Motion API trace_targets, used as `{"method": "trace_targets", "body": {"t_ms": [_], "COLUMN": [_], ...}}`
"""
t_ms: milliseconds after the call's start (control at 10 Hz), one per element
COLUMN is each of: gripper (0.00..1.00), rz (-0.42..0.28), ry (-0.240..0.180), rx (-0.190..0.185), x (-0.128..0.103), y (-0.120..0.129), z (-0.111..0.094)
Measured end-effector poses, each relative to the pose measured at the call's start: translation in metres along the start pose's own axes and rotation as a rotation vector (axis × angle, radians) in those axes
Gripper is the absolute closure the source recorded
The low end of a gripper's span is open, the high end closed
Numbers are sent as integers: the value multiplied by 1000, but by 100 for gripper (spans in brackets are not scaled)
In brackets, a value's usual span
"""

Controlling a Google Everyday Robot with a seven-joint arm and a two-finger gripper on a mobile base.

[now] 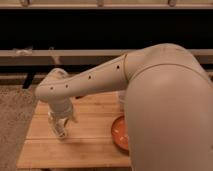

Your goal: Knock the bottle over

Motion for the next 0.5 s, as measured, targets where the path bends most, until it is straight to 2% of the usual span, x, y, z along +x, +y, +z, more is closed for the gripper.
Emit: {"method": "trace_targets", "body": {"t_ms": [200,500], "gripper": [35,35], "rz": [-12,-40], "ry": [12,33], "rx": [-7,-26], "x": [1,19], "y": [4,14], "z": [1,-9]}}
